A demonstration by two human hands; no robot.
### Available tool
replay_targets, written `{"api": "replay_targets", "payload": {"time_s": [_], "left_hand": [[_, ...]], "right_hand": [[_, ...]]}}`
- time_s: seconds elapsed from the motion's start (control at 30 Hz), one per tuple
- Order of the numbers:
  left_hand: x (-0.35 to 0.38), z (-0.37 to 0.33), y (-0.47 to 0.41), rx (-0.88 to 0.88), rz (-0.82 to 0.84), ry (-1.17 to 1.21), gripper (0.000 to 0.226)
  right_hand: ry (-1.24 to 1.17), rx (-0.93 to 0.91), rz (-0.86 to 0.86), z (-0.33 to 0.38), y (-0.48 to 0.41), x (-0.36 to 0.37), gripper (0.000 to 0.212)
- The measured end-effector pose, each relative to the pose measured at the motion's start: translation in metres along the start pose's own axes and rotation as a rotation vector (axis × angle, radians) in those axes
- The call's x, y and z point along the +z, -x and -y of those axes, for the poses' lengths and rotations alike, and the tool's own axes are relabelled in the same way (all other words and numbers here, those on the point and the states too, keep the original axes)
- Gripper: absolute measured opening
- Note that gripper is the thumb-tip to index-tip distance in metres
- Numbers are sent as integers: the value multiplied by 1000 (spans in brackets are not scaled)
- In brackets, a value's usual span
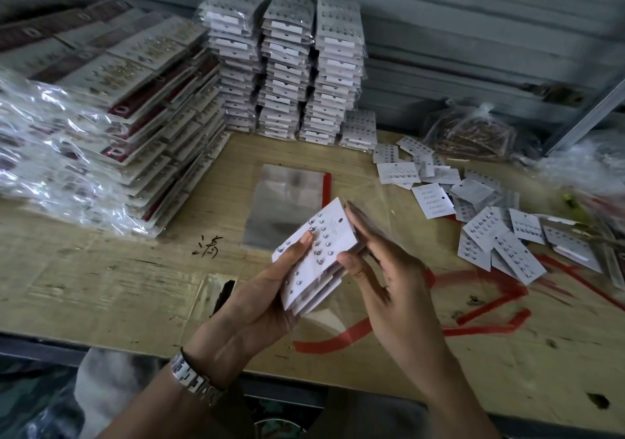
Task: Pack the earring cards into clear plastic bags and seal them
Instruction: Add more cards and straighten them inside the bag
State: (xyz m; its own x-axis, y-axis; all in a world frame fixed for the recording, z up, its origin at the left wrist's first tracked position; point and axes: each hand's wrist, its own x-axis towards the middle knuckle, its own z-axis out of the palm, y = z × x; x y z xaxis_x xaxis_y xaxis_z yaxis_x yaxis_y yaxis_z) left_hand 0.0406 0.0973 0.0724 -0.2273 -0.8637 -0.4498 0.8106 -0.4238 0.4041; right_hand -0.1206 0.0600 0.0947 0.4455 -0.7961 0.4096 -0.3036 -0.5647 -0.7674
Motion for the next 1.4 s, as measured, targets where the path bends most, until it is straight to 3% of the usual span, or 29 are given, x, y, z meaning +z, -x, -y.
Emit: {"api": "replay_targets", "payload": {"time_s": [0.13, 0.4, 0.5, 0.6, 0.8, 1.07, 1.4], "left_hand": [[-4, -1, 0, -16, 20, 30, 37], [-7, -2, 1, 7, 96, 4, 55], [-7, -1, 2, 28, 87, -23, 45], [-6, 0, 3, 73, 84, -76, 50], [-2, 4, -1, 265, 113, -213, 42], [-8, 5, -1, 363, 166, -324, 38], [-7, 9, 2, 287, 80, -257, 45]], "right_hand": [[-22, 39, 97, -3, -2, -4, 54], [-46, 23, 125, -8, -1, -2, 51], [-89, 28, 71, -10, 2, 0, 49], [-80, -4, -29, -11, 6, 4, 45], [-173, 62, 25, -9, 6, 4, 74], [-261, 107, -4, -7, 8, -2, 70], [-117, 23, 57, -19, 7, 2, 87]]}}
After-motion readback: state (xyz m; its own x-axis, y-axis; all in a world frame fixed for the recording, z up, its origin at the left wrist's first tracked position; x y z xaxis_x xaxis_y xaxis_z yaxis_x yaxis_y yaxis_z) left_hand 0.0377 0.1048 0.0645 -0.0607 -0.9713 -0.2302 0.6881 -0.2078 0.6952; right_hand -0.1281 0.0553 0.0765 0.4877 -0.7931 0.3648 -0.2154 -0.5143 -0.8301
